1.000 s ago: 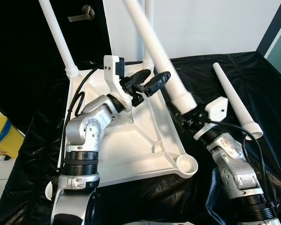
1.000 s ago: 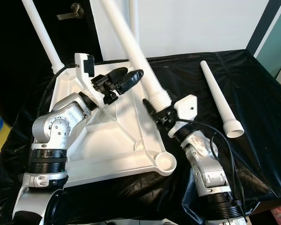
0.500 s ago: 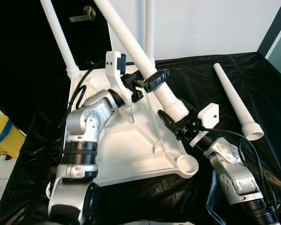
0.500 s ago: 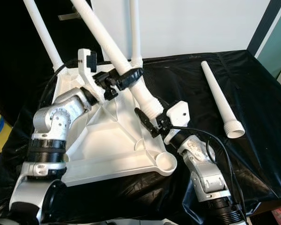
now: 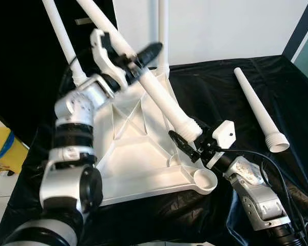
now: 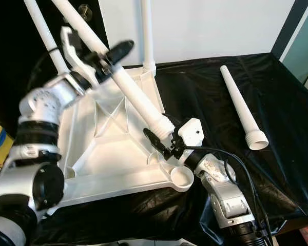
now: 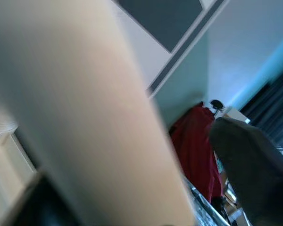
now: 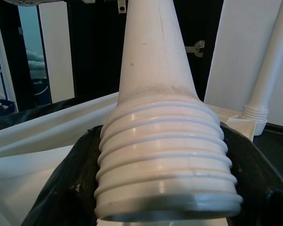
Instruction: Building children table
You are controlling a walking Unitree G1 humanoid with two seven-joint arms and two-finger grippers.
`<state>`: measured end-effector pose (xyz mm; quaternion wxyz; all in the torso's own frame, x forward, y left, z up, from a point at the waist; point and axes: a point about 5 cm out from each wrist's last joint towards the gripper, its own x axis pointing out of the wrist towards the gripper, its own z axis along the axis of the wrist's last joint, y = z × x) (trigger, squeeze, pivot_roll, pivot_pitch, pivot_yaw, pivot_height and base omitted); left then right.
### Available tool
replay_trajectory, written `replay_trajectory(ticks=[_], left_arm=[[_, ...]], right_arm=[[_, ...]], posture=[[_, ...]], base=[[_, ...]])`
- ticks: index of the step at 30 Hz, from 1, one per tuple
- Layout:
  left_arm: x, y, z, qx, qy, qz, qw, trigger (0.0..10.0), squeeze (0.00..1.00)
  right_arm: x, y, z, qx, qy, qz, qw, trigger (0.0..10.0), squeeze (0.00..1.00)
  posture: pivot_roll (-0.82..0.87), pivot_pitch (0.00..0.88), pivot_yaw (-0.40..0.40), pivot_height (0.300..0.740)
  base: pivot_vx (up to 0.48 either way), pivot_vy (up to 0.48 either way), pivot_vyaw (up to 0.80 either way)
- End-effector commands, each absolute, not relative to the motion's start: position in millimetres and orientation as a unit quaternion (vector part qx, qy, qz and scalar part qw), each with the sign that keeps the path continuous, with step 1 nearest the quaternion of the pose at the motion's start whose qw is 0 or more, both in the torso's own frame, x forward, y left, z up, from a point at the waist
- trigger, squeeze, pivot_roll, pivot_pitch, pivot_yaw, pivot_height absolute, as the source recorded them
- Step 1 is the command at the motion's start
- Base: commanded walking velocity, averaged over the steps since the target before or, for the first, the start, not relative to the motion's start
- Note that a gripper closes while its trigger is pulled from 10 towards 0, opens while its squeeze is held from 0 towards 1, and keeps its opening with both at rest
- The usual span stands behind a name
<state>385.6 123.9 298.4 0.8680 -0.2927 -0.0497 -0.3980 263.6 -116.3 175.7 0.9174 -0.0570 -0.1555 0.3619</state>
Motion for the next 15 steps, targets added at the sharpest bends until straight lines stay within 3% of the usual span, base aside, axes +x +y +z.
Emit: replay_trajectory(ticks=[1,12,13,14,15], left_arm=[[388.3,123.5,293.0,-0.301,-0.037,-0.391,0.869,0.0,0.00],[392.2,125.2,292.4,-0.313,-0.028,-0.390,0.865,0.0,0.00],[393.0,126.0,293.1,-0.314,-0.028,-0.390,0.865,0.0,0.00],[393.0,126.0,293.1,-0.314,-0.028,-0.390,0.865,0.0,0.00],[393.5,127.2,294.0,-0.317,-0.029,-0.388,0.865,0.0,0.00]], right_arm=[[262.0,-114.9,175.5,-0.062,-0.153,0.369,0.915,10.0,0.00],[264.5,-113.8,174.9,-0.058,-0.145,0.368,0.917,10.0,0.00],[264.9,-113.7,174.5,-0.057,-0.142,0.368,0.917,10.0,0.58],[264.9,-113.7,174.5,-0.057,-0.142,0.368,0.917,10.0,0.58],[265.2,-113.7,174.0,-0.053,-0.140,0.368,0.917,10.0,1.00]], posture=[[-0.10,0.043,0.069,0.740],[-0.09,0.039,0.062,0.740],[-0.09,0.037,0.061,0.740],[-0.09,0.037,0.061,0.740],[-0.09,0.036,0.059,0.740]], base=[[0.000,0.000,0.00],[0.000,0.000,0.00],[0.000,0.000,0.00],[0.000,0.000,0.00],[0.000,0.000,0.00]])
